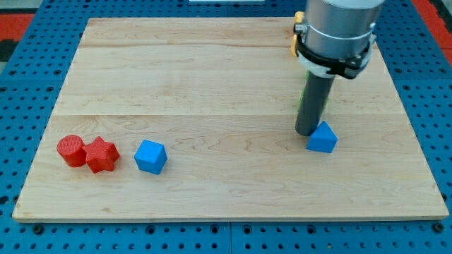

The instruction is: Group up the blue blocks at the bottom side of the green star

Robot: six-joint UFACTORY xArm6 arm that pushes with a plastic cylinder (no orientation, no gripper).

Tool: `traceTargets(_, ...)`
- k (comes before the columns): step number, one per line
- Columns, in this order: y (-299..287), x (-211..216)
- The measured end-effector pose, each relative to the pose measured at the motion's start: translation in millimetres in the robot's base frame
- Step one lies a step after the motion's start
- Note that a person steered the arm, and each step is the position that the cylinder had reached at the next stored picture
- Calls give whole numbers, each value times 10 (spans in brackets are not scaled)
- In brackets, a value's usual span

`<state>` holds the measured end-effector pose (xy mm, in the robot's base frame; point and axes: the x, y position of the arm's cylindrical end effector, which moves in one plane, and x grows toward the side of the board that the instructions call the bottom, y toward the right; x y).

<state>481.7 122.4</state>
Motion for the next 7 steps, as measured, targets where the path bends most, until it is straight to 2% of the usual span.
traceTargets(1, -488, 43)
traceTargets(3, -2557, -118)
traceTargets(4, -3250, -173)
traceTargets(5, -3794, -38)
traceTargets(6, -3808, 212)
traceTargets(7, -3269, 255)
